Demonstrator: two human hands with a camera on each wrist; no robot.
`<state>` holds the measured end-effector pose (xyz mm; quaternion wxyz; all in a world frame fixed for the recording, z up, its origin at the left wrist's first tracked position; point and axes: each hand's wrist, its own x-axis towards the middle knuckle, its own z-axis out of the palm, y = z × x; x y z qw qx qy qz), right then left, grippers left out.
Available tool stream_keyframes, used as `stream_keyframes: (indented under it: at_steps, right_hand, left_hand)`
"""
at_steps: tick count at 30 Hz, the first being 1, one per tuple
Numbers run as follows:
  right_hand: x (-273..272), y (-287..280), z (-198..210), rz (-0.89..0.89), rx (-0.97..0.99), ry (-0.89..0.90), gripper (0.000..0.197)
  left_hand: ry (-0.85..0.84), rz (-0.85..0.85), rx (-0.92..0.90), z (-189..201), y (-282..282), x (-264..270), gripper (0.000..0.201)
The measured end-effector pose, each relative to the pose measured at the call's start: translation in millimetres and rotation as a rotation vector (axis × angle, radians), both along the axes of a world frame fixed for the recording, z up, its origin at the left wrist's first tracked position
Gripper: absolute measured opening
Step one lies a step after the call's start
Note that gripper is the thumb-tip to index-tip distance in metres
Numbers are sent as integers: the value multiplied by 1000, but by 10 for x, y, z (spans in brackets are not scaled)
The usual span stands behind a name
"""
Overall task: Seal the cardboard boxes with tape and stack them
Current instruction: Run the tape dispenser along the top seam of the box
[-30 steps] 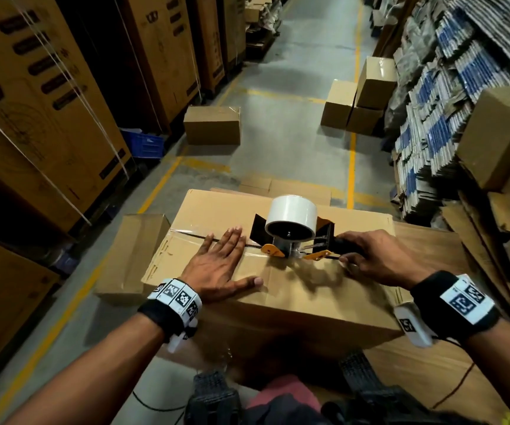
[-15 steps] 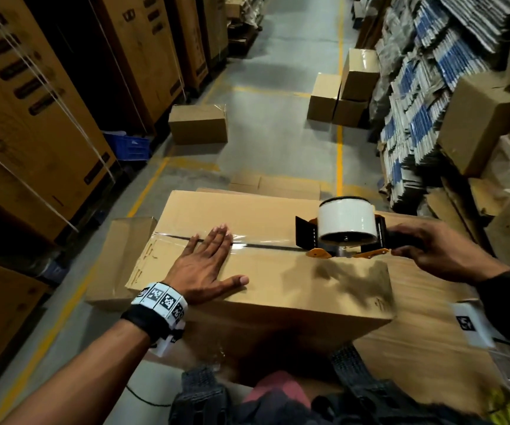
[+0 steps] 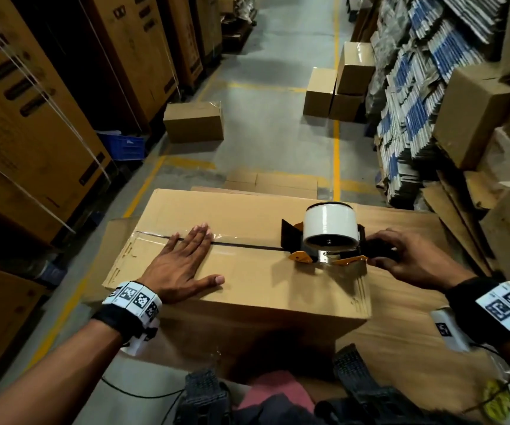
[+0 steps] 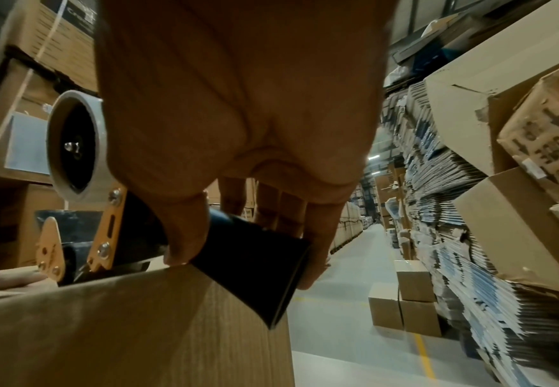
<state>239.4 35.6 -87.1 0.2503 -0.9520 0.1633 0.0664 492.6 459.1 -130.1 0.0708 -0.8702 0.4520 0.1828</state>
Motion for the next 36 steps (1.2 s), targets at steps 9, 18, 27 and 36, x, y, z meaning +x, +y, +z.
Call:
stream_keyframes:
  at_steps: [9,18,27,36]
  right_hand:
    - [87,126,-17,110,-155,-36,74]
    - [137,115,-85,176,-125,-97,68]
    - [192,205,-53,224,-84,-123,37]
    - [84,101,79,160,-83,-184,23]
  left_hand:
    - [-45,-18,14,150,-163,-275,125]
    - [-56,47,2,69,-576,-608,132]
    - [-14,2,-68,-24,-992,-844,128]
    - [7,2,-60,-20,-1007,-888,128]
